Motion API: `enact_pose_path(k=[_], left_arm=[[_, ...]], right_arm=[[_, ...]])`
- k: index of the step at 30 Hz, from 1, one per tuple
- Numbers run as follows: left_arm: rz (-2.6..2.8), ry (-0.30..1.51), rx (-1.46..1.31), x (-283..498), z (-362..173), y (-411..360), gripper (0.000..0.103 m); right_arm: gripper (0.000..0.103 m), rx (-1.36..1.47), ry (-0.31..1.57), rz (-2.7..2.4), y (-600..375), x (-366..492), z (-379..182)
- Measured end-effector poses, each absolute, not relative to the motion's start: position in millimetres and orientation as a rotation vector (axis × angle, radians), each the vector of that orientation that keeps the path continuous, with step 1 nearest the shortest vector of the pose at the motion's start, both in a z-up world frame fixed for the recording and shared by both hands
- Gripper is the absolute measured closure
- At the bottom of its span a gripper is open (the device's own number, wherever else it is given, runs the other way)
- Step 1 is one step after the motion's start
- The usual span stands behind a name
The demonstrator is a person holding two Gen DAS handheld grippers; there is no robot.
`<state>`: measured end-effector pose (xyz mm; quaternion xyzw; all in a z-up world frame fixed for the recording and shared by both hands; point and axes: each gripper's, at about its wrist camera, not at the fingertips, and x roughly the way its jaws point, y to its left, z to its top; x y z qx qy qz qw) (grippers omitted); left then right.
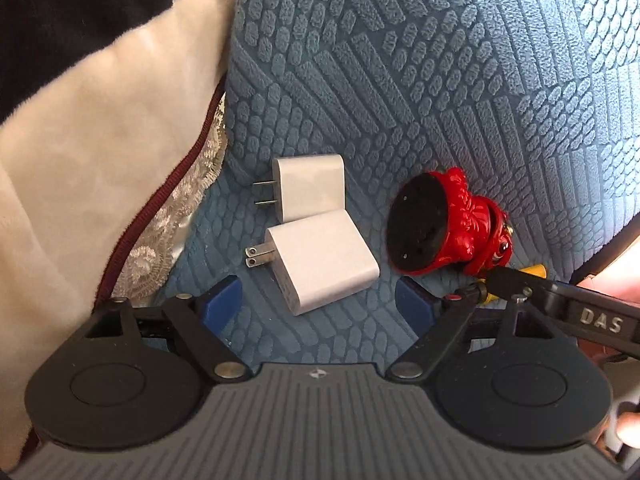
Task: Organize rigid objects
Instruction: 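Lower the right tool toward the yellow screwdriver while the left tool approaches the white chargers, then close the right tool on the yellow screwdriver handle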
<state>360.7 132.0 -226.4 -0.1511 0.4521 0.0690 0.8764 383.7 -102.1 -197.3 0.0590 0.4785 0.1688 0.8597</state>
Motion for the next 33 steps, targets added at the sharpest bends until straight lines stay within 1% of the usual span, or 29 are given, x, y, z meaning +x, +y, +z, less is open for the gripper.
enact_pose_path(k=[3, 8, 13, 18, 20, 21, 23, 24, 26, 27, 28, 29, 31, 33], left_arm=[[0.159, 0.946, -0.32, 363.3, -229.6, 132.8, 0.016], [0.175, 0.941, -0.37, 365.4, -233.2, 140.5, 0.016], [0.168, 0.937, -0.423, 365.0, -234.4, 146.5, 0.016], [0.16, 0.942, -0.456, 365.4, -237.5, 151.4, 0.019], [0.16, 0.941, -0.453, 366.4, -237.9, 151.0, 0.02], [0.163, 0.939, -0.452, 367.8, -238.8, 150.1, 0.023], [0.168, 0.937, -0.447, 367.7, -238.6, 149.5, 0.028], [0.168, 0.935, -0.45, 365.3, -237.0, 150.4, 0.029], [0.159, 0.933, -0.456, 362.6, -235.5, 151.1, 0.033], [0.157, 0.931, -0.452, 361.9, -235.4, 150.5, 0.033], [0.158, 0.929, -0.436, 362.2, -235.4, 147.7, 0.033], [0.159, 0.927, -0.415, 362.1, -234.8, 144.5, 0.033], [0.151, 0.92, -0.376, 361.7, -233.4, 138.0, 0.033], [0.147, 0.914, -0.36, 361.3, -233.0, 134.0, 0.033]], right_arm=[[0.004, 0.086, 0.985, 0.341, -95.5, 382.3, -198.6], [0.003, 0.055, 1.011, 0.322, -83.5, 386.6, -213.7], [0.001, 0.059, 0.985, 0.299, -78.0, 385.7, -220.6], [0.004, -0.017, 1.033, 0.316, -48.5, 386.6, -229.4], [0.01, -0.006, 1.043, 0.323, -51.6, 385.6, -226.1], [0.012, 0.0, 1.049, 0.327, -54.9, 384.8, -223.8], [0.027, 0.014, 1.061, 0.331, -58.8, 385.3, -219.7], [0.03, 0.022, 1.07, 0.34, -59.8, 384.9, -217.4], [0.049, 0.041, 1.089, 0.36, -61.6, 383.2, -213.3], [0.053, 0.035, 1.093, 0.369, -61.6, 380.5, -211.3], [0.058, 0.023, 1.088, 0.372, -60.6, 377.2, -209.4], [0.067, 0.015, 1.086, 0.38, -61.1, 373.4, -206.9], [0.072, 0.014, 1.102, 0.395, -61.1, 367.0, -203.2], [0.074, 0.005, 1.102, 0.4, -49.0, 363.7, -199.6]])
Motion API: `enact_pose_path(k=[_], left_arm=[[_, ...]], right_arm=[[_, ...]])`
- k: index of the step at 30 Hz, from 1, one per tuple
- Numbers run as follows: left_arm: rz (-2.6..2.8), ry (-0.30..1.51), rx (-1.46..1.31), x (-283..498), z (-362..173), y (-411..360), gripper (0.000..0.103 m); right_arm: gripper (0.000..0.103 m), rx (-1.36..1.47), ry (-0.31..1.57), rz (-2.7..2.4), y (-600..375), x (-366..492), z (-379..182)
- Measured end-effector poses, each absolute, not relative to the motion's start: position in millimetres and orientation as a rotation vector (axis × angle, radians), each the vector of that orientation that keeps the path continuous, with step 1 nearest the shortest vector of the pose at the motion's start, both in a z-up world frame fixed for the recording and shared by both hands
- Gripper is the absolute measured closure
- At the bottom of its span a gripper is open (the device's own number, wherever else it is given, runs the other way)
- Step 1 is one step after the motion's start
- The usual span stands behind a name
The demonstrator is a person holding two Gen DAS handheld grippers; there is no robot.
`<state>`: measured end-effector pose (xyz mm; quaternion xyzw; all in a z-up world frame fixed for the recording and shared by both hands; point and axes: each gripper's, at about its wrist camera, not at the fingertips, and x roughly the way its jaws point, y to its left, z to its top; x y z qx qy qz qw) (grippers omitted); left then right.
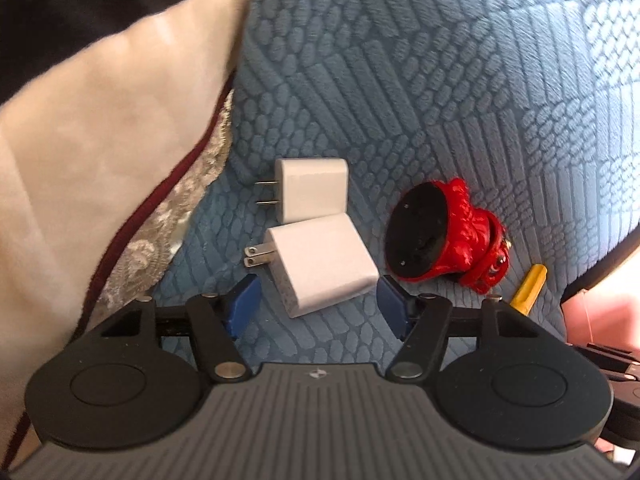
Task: Organize rigid objects
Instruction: 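Close the right tool on the yellow screwdriver handle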
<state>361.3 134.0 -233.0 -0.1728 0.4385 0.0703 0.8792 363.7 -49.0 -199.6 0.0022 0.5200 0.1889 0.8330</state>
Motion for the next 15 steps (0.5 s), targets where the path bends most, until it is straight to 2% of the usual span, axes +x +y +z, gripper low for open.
enact_pose_path(k=[2, 5, 15], left_arm=[[0.148, 0.911, -0.357, 361.6, -233.5, 131.8, 0.033], [0.169, 0.908, -0.367, 363.0, -237.3, 131.0, 0.032], [0.203, 0.914, -0.226, 367.3, -239.5, 108.0, 0.021]], right_arm=[[0.078, 0.003, 1.098, 0.402, -53.3, 364.2, -200.0], [0.089, 0.021, 1.107, 0.379, -69.0, 366.2, -200.4], [0.089, 0.039, 1.062, 0.363, -101.2, 356.2, -179.6]])
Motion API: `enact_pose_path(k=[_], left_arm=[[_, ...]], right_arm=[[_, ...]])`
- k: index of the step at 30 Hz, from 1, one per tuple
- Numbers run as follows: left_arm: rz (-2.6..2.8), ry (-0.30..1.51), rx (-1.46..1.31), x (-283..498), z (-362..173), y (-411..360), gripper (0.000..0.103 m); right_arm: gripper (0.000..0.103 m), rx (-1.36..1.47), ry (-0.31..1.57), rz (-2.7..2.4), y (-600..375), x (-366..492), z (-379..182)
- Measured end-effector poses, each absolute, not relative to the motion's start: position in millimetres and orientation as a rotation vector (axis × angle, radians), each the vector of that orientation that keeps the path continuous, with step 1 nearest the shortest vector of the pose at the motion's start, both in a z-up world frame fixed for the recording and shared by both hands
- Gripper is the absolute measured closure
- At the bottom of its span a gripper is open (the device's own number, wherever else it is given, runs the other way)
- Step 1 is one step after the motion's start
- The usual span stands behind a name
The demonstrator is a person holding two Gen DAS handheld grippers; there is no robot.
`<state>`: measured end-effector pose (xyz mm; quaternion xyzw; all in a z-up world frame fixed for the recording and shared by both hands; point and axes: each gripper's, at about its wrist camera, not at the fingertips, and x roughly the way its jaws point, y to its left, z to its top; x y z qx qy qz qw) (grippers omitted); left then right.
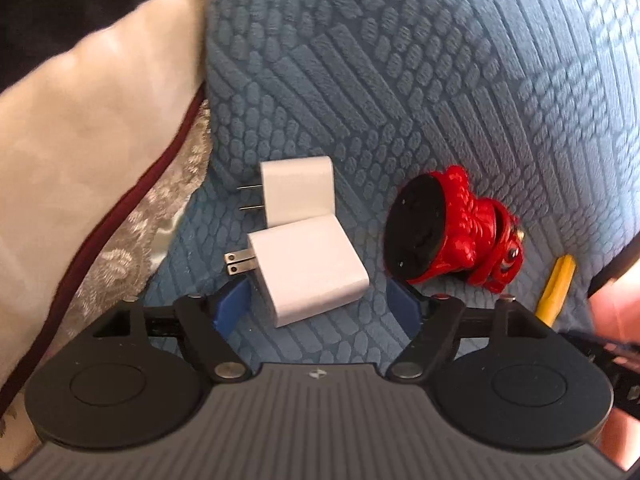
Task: Organize rigid objects
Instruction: 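Close the right tool on the yellow screwdriver handle, then close the left tool on the larger white charger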
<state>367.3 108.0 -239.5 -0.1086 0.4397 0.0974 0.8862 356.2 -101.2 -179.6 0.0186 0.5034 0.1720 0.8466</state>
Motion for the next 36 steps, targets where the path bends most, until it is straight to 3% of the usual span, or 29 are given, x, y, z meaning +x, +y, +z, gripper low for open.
enact_pose_path(k=[4, 8, 14, 17, 18, 21, 29, 36], left_arm=[[0.211, 0.924, -0.178, 368.7, -239.9, 102.4, 0.021], [0.229, 0.927, -0.194, 372.3, -241.5, 111.9, 0.021], [0.249, 0.929, -0.251, 374.8, -240.9, 131.4, 0.023], [0.236, 0.93, -0.236, 373.8, -239.9, 130.4, 0.032], [0.221, 0.928, -0.234, 373.7, -239.5, 130.4, 0.039], [0.204, 0.923, -0.175, 372.2, -237.4, 122.0, 0.042], [0.183, 0.935, -0.185, 366.5, -238.8, 113.2, 0.043], [0.126, 0.941, -0.237, 342.2, -234.2, 106.6, 0.044]], right_arm=[[0.085, 0.001, 1.027, 0.386, -93.4, 354.0, -177.4], [0.068, -0.042, 1.019, 0.319, -84.5, 356.7, -183.6], [0.059, -0.037, 1.038, 0.28, -76.3, 364.2, -197.8], [0.058, -0.041, 1.048, 0.286, -67.3, 367.1, -209.1], [0.058, -0.046, 1.058, 0.293, -65.3, 367.1, -211.9], [0.058, -0.084, 1.045, 0.3, -58.1, 364.2, -213.9], [0.072, -0.048, 1.076, 0.3, -62.6, 368.4, -209.7], [0.074, -0.029, 1.056, 0.322, -80.3, 356.3, -191.9]])
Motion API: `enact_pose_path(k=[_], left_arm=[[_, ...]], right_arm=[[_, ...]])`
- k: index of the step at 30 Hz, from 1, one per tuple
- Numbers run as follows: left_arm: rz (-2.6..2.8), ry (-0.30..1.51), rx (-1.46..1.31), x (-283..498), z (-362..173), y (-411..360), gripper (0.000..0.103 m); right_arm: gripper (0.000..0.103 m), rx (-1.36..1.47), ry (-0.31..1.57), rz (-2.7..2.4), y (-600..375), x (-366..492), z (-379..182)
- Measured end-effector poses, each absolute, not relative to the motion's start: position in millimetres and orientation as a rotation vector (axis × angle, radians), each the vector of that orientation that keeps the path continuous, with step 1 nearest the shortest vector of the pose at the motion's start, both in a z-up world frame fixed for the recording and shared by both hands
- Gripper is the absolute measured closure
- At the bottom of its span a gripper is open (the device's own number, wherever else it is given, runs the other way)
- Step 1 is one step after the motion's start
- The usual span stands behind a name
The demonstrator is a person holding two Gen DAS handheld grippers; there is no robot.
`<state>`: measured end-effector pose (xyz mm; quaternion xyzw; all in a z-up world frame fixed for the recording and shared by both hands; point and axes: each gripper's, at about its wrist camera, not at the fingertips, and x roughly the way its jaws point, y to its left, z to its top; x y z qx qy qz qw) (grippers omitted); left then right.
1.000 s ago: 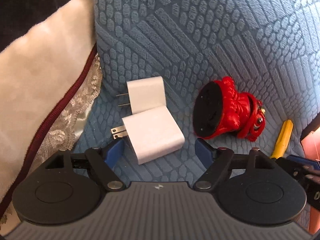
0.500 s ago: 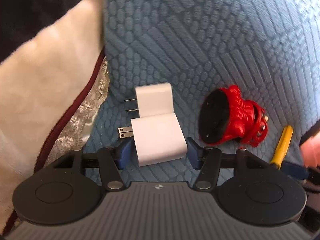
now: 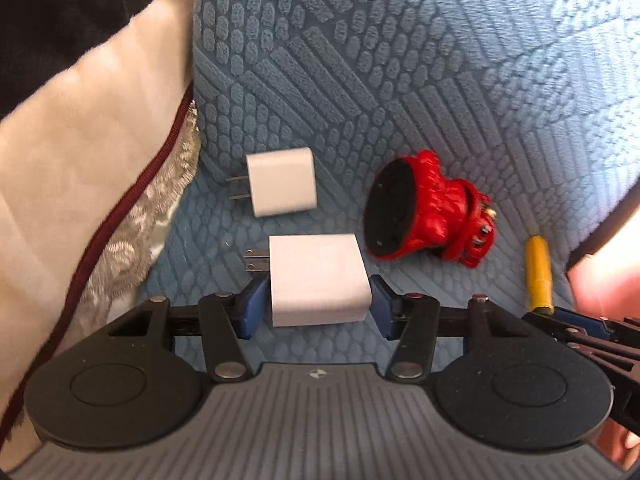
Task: Organize rigid objects
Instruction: 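Close the left tool on the larger white charger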
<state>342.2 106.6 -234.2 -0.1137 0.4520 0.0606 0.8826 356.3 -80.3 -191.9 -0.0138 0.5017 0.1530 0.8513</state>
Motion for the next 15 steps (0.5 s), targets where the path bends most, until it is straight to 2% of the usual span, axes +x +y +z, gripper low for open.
enact_pose_path(k=[6, 9, 15], left_arm=[[0.082, 0.947, -0.251, 317.2, -228.7, 97.9, 0.044], [0.069, 0.951, -0.255, 307.2, -227.7, 90.7, 0.044], [0.059, 0.965, -0.303, 276.7, -224.5, 82.8, 0.044]], right_arm=[[0.075, 0.008, 1.072, 0.338, -91.8, 336.0, -176.8], [0.084, 0.03, 1.078, 0.326, -97.2, 326.0, -169.2], [0.086, 0.028, 1.083, 0.336, -98.8, 303.9, -164.0]])
